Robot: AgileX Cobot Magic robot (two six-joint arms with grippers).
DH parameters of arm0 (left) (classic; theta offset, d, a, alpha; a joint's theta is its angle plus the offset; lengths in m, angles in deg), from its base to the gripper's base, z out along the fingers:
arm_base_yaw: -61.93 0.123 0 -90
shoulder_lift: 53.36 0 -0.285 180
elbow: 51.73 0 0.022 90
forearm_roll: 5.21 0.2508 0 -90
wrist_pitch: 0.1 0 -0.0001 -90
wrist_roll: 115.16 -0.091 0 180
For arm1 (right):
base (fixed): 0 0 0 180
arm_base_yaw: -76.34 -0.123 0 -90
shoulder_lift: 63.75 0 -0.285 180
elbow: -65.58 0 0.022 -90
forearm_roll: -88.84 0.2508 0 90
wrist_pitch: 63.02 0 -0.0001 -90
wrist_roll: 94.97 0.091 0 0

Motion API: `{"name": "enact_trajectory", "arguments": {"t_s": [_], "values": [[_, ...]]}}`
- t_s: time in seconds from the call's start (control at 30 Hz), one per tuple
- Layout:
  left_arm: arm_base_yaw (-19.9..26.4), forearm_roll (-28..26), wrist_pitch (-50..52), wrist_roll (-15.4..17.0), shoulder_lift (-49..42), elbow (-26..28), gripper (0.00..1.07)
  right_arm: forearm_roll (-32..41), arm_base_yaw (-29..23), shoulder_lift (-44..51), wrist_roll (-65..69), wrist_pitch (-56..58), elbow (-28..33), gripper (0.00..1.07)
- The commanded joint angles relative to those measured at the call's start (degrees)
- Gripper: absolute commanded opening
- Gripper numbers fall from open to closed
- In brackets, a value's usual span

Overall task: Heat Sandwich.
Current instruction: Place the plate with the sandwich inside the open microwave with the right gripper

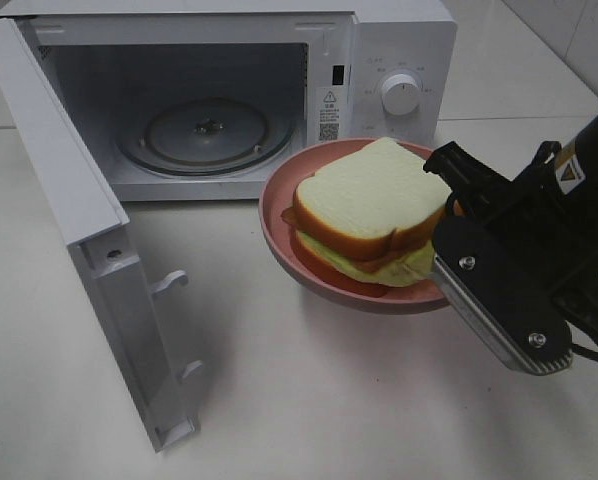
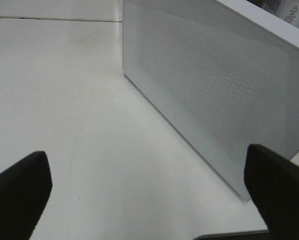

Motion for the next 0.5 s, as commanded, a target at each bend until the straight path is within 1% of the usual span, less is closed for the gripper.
{"name": "enact_trajectory", "arguments": {"t_s": [0.03, 0.17, 0.27, 0.3, 0.4, 0.5], "values": [[0.06, -0.11, 0.17, 0.06, -0.92, -0.17, 0.98, 0.40, -0.11, 0.11, -0.74, -1.95, -0.06, 0.00], [0.06, -0.11, 0.17, 0.06, -0.92, -0.17, 0.98, 0.57, -0.92, -0.29, -1.20, -3.32, -0.06, 0.00], [0.06, -0.11, 0.17, 0.06, -0.92, -0.17, 0.98, 0.46, -3.21, -2.12, -1.26, -4.30, -0.34, 0.00], [0.06, -0.11, 0.17, 0.06, -0.92, -0.17, 0.98, 0.46, -3.21, -2.12, -1.26, -4.30, -0.34, 0.00], [0.06, -0.11, 0.17, 0.06, -0.92, -0.17, 0.98, 0.52, -4.81, -4.53, -1.26, -4.53, -2.01, 0.00], [0.06, -0.11, 0.17, 0.06, -0.92, -0.17, 0.98, 0.52, -5.21, -5.73, -1.26, -4.53, -3.27, 0.00]]}}
